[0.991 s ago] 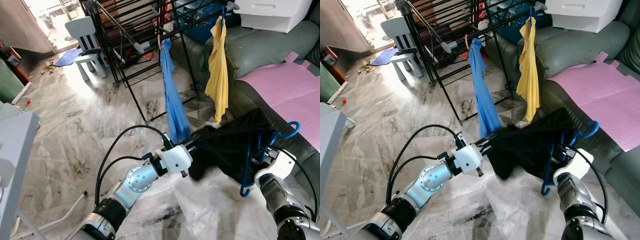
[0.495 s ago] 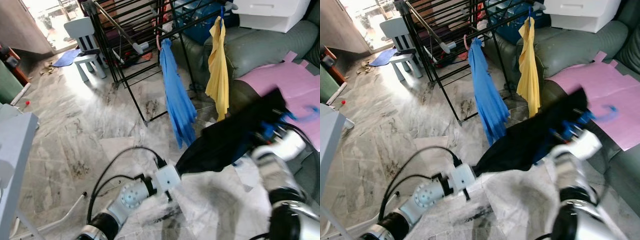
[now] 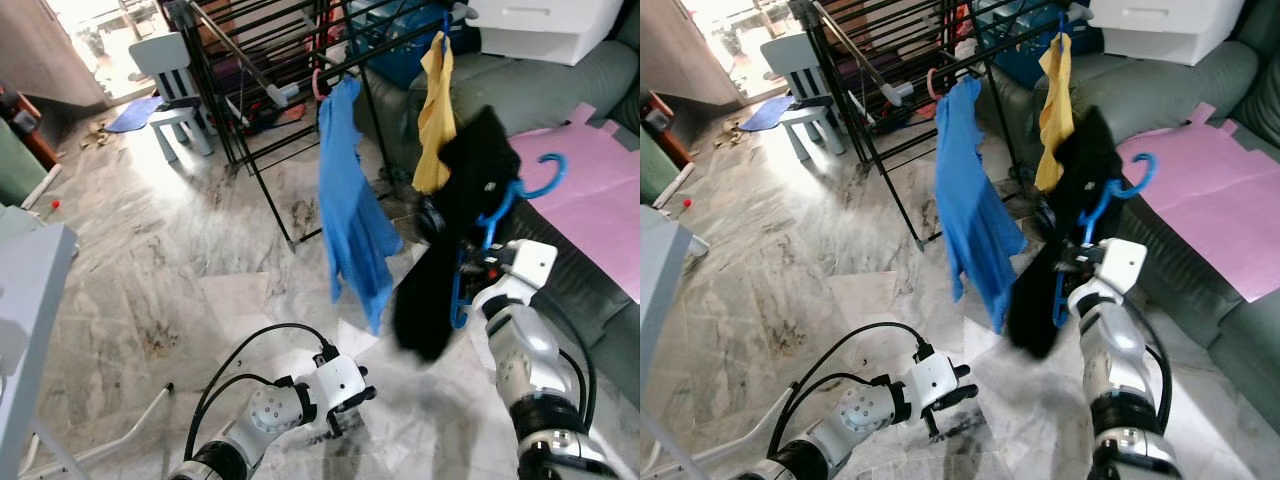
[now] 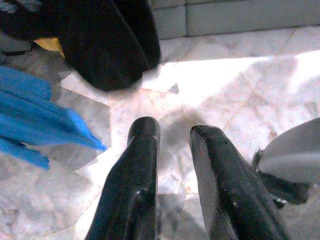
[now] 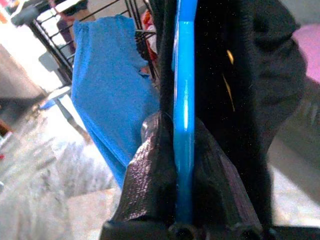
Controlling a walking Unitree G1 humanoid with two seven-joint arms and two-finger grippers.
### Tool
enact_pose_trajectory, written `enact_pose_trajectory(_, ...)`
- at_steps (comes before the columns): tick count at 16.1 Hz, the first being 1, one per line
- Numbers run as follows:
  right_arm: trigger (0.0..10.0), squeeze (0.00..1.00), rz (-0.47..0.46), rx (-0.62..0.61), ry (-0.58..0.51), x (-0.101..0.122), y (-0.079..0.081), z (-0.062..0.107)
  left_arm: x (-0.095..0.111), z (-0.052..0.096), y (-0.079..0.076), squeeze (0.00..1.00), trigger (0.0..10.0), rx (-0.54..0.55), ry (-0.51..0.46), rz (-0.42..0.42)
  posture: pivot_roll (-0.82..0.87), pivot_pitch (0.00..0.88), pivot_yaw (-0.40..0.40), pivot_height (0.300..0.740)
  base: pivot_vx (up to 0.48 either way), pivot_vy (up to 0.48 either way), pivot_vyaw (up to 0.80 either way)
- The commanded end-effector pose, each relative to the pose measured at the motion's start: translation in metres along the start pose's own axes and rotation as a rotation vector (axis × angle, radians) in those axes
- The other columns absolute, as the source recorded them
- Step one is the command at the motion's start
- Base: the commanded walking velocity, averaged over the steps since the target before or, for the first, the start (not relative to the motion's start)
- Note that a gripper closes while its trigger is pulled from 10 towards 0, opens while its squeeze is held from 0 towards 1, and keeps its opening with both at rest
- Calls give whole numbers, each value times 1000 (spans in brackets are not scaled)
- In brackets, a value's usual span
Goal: Hang hanger
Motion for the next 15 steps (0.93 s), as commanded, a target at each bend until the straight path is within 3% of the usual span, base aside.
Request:
enact_pose_trajectory(1, 10000, 0, 84, 89, -84, 18, 23, -4, -8, 4, 6, 1000, 10000, 20, 22, 59, -218, 48, 183, 740, 0, 0, 0)
enact_pose_trajectory(4, 10000, 0, 263, 201, -14, -10, 31, 14, 3, 9, 21, 1000, 10000, 93, -37, 22, -218, 53, 185, 740, 0, 0, 0)
enact_pose_trajectory(5, 10000, 0, 274, 219, 6, -16, 31, 18, 5, 10, 24, 1000, 10000, 107, -47, 11, -218, 53, 185, 740, 0, 0, 0)
enact_pose_trajectory(6, 10000, 0, 355, 271, 52, -34, 29, 35, 16, 16, 40, 1000, 10000, 165, -98, -33, -211, 55, 183, 740, 0, 0, 0)
enact_pose_trajectory(8, 10000, 0, 396, 307, 97, -50, 21, 52, 29, 23, 55, 1000, 10000, 201, -137, -97, -207, 55, 182, 740, 0, 0, 0)
enact_pose_trajectory(11, 10000, 0, 466, 364, 168, -71, 7, 80, 54, 36, 70, 1000, 10000, 200, -216, -267, -200, 57, 184, 740, 0, 0, 0)
enact_pose_trajectory(15, 10000, 0, 540, 529, 250, -90, 10, 108, 76, 51, 89, 1000, 10000, 180, -240, -456, -203, 62, 194, 740, 0, 0, 0)
Point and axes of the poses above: a point about 5 cm out from each wrist's last joint towards the gripper, its own z axis pointing back from the gripper into the wrist, its own x axis along the axis of the wrist's last joint, y = z × x, the point moved 6 cm from there along -z, pointing out of the wrist towards the gripper, and after that the axes turned 3 degrees about z, right-handed, at the moved point
